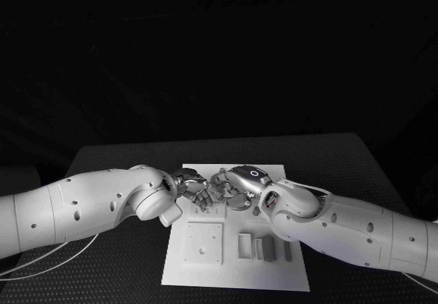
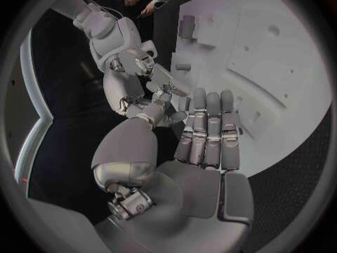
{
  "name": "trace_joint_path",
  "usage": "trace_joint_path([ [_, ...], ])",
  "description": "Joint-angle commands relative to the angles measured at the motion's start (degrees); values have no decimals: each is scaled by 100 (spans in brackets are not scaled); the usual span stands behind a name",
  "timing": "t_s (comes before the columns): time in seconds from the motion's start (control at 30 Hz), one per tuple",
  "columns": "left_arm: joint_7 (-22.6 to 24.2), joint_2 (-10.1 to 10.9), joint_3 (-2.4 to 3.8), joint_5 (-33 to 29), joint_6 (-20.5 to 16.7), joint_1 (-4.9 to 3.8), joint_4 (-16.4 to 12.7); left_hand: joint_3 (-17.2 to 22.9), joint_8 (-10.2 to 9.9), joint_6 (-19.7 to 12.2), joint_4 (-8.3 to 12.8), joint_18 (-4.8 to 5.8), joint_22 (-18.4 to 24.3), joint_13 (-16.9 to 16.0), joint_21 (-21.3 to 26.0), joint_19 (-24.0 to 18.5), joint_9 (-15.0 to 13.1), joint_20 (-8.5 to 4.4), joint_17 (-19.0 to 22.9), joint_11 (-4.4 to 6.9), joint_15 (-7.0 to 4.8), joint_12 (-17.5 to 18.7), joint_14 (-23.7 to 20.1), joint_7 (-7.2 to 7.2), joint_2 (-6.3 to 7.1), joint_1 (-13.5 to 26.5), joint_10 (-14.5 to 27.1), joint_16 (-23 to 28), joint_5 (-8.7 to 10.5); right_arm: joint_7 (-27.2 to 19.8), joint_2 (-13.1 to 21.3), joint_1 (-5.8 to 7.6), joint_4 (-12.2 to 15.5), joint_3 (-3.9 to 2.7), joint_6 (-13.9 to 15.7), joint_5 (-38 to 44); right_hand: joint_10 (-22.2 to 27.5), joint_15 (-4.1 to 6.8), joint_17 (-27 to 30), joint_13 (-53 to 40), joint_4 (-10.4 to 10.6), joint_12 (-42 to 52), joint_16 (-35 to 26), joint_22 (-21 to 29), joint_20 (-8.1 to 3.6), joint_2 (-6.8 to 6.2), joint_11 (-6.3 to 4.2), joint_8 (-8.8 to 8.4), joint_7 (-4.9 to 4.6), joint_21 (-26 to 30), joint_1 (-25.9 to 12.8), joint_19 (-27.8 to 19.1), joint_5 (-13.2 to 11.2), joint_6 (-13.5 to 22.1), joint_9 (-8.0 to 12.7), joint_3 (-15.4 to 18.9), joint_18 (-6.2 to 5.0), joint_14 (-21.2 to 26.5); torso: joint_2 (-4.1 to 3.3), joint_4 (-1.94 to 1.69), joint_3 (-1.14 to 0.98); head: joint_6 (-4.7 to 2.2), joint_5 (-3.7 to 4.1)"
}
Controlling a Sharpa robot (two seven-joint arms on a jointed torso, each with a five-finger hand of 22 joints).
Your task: Assemble the parts on the task board
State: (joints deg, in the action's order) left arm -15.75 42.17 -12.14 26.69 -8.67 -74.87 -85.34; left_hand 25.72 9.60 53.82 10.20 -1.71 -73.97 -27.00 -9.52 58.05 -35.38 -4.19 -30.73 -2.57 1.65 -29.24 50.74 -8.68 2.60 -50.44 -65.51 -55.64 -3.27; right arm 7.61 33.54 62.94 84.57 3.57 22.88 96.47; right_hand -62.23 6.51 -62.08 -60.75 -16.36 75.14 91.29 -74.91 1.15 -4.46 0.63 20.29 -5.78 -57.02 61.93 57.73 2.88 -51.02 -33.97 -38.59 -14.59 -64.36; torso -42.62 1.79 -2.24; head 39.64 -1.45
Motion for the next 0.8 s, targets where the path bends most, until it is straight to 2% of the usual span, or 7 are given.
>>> trace_joint_path([
  [0.03, 72, -18, 3, -49, -28, -3, -17, -1, 15, 25, -28, -85, -9, -8, 33, 0, 8, 27, 6, 4, 10, 6, -36, 5, -59, -6, 9, -6, 35, -50, -13, -2, 11, -3, -10, 14, 272, 68, 6, 5, 10, -10, 32, -81, -24, -3, -239, 35, 142, -18, -33, 31, 2, -1062, -10, -32, -41, -14, -1, -5, 2, 6, 1],
  [0.23, 74, -16, 3, -42, -9, -3, -22, -1, 88, 131, 34, -88, -38, -15, 43, 10, 14, 24, 5, 29, 4, -1, -28, 39, -184, -75, -4, -24, 35, -51, -23, -2, 1, -3, -21, 15, 272, 69, 7, 5, 9, -11, 32, -81, -25, -4, -240, 35, 142, -18, -33, 32, 2, -1062, -11, -33, -41, -15, 1, -3, 3, 2, 4],
  [0.4, 93, -17, 3, -36, 3, -3, -23, 11, 159, 228, 199, -82, -76, -21, 56, 25, 30, 20, 8, 51, -3, -6, -18, 72, -370, -214, -18, -41, 28, -56, -34, -2, -2, -4, -29, 15, 271, 69, 8, 6, 10, -11, 33, -81, -25, -4, -239, 35, 142, -18, -34, 32, 2, -1062, -13, -34, -41, -15, 0, -3, 3, 1, 4],
  [0.8, 126, -24, 4, -54, -115, -3, -1, 30, 296, 416, 505, -71, -132, -13, 75, 107, 48, -12, 21, 105, -39, -5, 59, 147, -685, -358, -117, -75, 23, -53, -39, -2, 7, -5, -39, 15, 270, 70, 16, 7, 10, -11, 35, -81, -25, -5, -239, 35, 142, -17, -36, 32, 2, -1062, -16, -36, -41, -11, -1, -5, 3, 5, -5],
])
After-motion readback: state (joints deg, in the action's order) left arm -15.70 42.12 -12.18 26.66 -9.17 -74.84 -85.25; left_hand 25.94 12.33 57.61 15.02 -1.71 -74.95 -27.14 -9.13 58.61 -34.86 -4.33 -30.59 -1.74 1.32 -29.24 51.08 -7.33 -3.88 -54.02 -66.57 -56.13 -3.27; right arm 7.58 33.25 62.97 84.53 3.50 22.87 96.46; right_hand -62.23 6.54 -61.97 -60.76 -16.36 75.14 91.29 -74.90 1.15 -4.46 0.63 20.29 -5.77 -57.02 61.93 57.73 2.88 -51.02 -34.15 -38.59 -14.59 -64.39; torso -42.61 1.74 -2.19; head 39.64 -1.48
